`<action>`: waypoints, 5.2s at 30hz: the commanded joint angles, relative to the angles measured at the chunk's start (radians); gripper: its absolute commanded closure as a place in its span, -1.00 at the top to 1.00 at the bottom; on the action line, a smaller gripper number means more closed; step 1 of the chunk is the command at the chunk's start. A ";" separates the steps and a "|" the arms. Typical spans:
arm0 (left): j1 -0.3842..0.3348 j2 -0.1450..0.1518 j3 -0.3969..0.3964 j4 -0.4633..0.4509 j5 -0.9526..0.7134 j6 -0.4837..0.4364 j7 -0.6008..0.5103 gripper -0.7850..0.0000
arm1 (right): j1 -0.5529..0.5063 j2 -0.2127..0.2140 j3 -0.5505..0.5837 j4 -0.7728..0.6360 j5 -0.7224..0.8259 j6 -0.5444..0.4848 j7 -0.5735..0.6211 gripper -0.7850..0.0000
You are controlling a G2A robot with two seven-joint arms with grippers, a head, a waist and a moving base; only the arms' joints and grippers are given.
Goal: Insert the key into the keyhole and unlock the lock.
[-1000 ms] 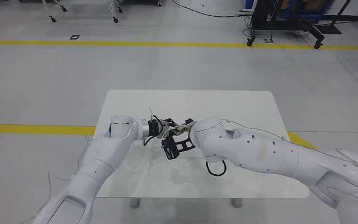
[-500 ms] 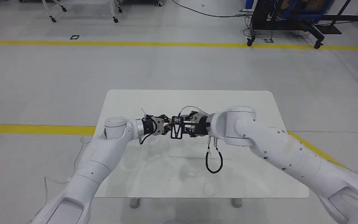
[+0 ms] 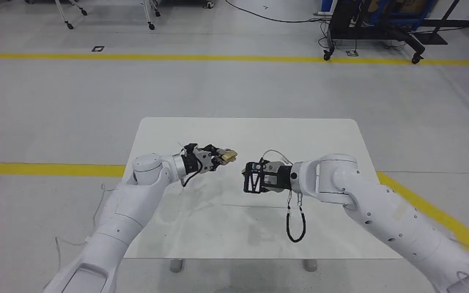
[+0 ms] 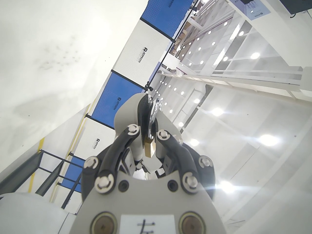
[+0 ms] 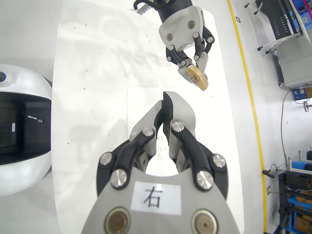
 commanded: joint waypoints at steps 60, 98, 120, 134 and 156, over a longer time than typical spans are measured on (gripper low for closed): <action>0.095 0.024 -0.048 -0.186 0.212 -0.150 0.057 -1.00 | -0.016 -0.101 -0.012 0.015 -0.355 0.203 0.087 -0.02; 0.092 0.021 -0.039 -0.174 0.244 -0.180 0.019 -1.00 | -0.022 -0.167 0.016 0.116 -0.235 0.139 0.079 -1.00; 0.146 0.025 -0.063 -0.243 0.309 -0.263 0.111 -1.00 | -0.104 -0.175 0.091 0.112 -0.137 0.195 0.043 -0.43; 0.160 0.019 -0.066 -0.272 0.286 -0.221 0.165 -1.00 | -0.144 -0.186 0.074 -0.018 -0.283 0.277 0.138 -0.29; 0.166 0.019 -0.073 -0.240 0.297 -0.365 0.065 -1.00 | -0.194 -0.218 0.140 0.077 -0.045 0.342 0.039 -1.00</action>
